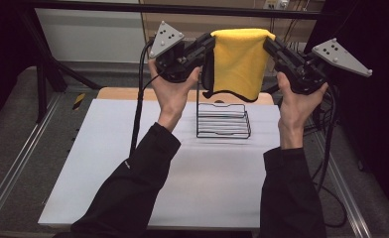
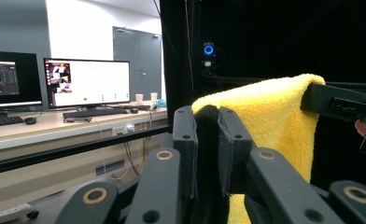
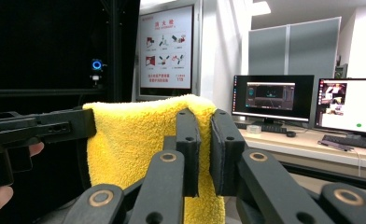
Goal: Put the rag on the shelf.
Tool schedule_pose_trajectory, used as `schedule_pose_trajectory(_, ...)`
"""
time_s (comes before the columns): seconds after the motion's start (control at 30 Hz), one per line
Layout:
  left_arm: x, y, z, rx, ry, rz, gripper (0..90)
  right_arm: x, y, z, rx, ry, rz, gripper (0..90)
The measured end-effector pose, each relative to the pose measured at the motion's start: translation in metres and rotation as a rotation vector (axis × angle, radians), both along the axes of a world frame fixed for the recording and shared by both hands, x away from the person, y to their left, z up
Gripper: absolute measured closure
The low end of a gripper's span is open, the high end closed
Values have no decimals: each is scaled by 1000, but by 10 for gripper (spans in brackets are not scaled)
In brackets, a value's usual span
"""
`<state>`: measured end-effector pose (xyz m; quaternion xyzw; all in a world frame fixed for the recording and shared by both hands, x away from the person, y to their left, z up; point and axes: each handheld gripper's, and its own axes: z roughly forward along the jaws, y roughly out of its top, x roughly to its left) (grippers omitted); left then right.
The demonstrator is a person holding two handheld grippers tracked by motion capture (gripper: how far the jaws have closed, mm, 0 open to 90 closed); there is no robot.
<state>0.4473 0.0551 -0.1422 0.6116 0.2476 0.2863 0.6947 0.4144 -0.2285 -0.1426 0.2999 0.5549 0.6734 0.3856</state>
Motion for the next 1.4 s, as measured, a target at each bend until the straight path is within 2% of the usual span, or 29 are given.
schedule_pose_trajectory(0.27,3,-3,16,13,-23,13,790,5,-1,13,-1,-11,-9,837)
schedule_pose_trajectory(0.47,13,-5,26,13,-27,21,790,16,-2,25,-7,-15,-22,837)
schedule_pose_trajectory(0.67,26,-7,31,22,-29,30,790,30,-2,29,-3,-13,-28,837)
schedule_pose_trajectory(0.83,36,-6,31,22,-29,40,790,41,-1,28,-10,-16,-30,837)
schedule_pose_trajectory(0.97,47,-5,28,15,-10,45,790,51,1,26,-21,-12,-33,837)
schedule_pose_trajectory(1.2,61,-4,16,26,-11,55,789,70,3,18,-41,6,-42,837)
schedule_pose_trajectory(1.33,68,-5,8,61,-11,66,789,80,1,10,-48,22,-45,836)
schedule_pose_trajectory(1.4,70,-6,3,63,-8,71,789,84,1,6,-47,29,-42,837)
